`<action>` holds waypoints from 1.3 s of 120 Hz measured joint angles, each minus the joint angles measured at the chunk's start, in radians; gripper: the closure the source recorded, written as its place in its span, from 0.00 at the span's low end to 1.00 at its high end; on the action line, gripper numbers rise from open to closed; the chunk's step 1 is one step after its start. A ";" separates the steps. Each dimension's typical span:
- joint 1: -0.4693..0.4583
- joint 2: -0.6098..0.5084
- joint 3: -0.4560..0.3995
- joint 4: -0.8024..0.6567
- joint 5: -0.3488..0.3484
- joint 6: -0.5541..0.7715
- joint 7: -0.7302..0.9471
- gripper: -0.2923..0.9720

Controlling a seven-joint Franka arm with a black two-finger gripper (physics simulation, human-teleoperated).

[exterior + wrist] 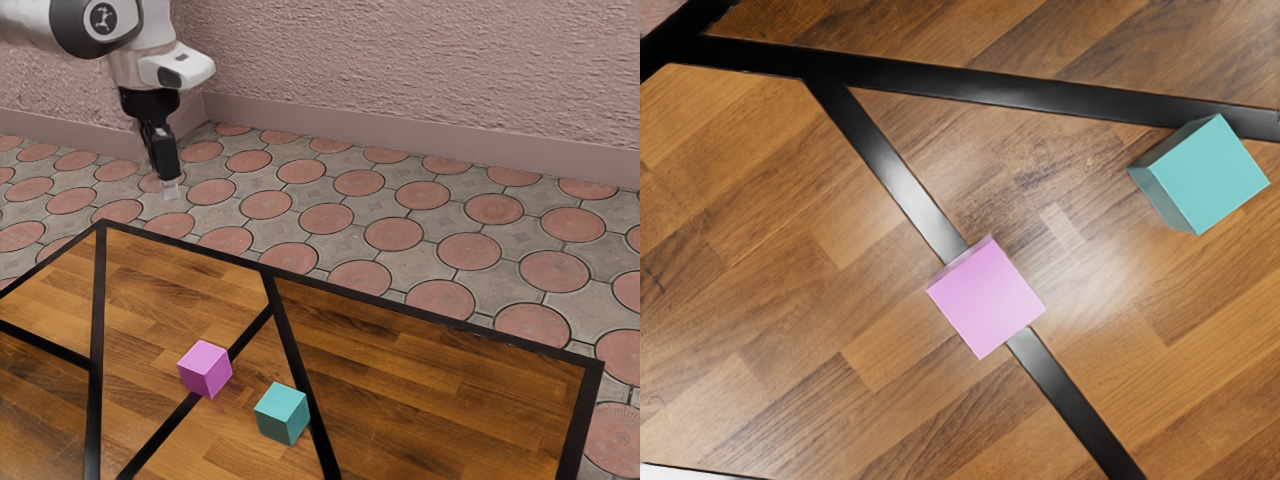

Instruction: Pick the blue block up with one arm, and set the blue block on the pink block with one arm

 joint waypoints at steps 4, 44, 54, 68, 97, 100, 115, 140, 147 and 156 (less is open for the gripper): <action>-0.008 0.000 0.001 0.000 0.002 0.011 0.013 0.23; -0.007 0.015 -0.120 -0.208 0.015 0.137 0.244 0.23; -0.021 0.020 -0.153 -0.298 -0.017 0.235 0.339 0.23; -0.038 0.058 -0.168 -0.350 -0.048 0.333 0.453 0.23; -0.037 0.132 -0.186 -0.425 -0.113 0.489 0.626 0.23; -0.035 0.132 -0.189 -0.441 -0.120 0.505 0.640 0.23; -0.028 0.112 -0.195 -0.555 -0.151 0.626 0.701 0.23; 0.002 0.108 -0.235 -0.611 -0.168 0.774 0.772 0.23; 0.002 0.109 -0.242 -0.632 -0.170 0.800 0.786 0.23; -0.005 0.109 -0.247 -0.656 -0.176 0.826 0.801 0.23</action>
